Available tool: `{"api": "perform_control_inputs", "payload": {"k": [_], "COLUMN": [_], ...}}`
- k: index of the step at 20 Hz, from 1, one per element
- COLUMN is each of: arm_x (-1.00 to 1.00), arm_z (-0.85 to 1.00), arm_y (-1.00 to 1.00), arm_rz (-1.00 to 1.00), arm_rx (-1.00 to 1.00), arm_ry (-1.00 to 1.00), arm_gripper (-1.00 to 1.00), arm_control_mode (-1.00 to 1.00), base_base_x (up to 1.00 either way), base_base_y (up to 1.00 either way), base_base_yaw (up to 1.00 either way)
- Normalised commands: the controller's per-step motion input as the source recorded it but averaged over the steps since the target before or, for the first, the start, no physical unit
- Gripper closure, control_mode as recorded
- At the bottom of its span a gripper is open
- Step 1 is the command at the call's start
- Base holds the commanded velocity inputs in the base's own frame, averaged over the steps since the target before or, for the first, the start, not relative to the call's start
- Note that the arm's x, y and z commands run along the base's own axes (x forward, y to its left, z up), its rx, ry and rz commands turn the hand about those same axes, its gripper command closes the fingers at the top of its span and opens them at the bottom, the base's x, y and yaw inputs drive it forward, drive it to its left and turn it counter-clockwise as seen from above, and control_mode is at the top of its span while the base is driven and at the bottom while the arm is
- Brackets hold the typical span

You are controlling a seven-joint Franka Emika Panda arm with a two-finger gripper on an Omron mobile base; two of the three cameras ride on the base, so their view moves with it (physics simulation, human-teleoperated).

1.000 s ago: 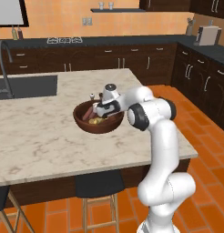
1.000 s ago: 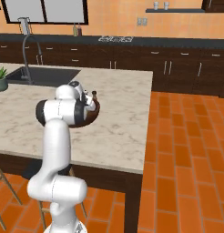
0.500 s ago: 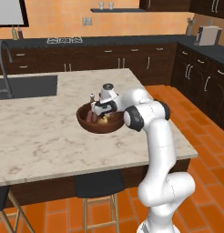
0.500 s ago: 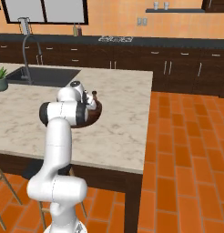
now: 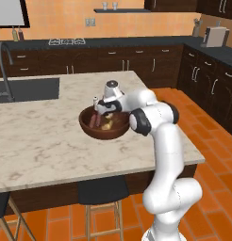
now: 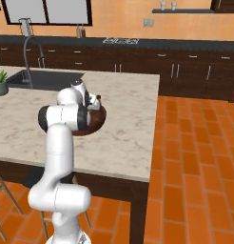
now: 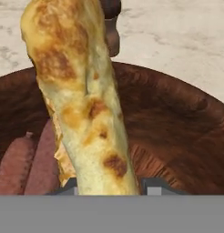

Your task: Place one bun and one sausage from the bowl on each plate.

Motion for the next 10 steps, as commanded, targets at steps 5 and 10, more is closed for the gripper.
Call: {"api": "perform_control_inputs", "payload": {"k": [5, 10], "arm_x": [-0.52, -0.98], "arm_z": [0.99, 0.95], "arm_y": [-0.07, -0.28], "arm_rz": [0.00, 0.00], "arm_rx": [0.07, 0.08], "arm_ry": [-0.31, -0.28], "arm_gripper": [1.00, 1.00], "arm_control_mode": [-1.00, -1.00], "base_base_x": [0.00, 0.00], "base_base_y": [0.00, 0.00], "base_base_yaw": [0.00, 0.00]}}
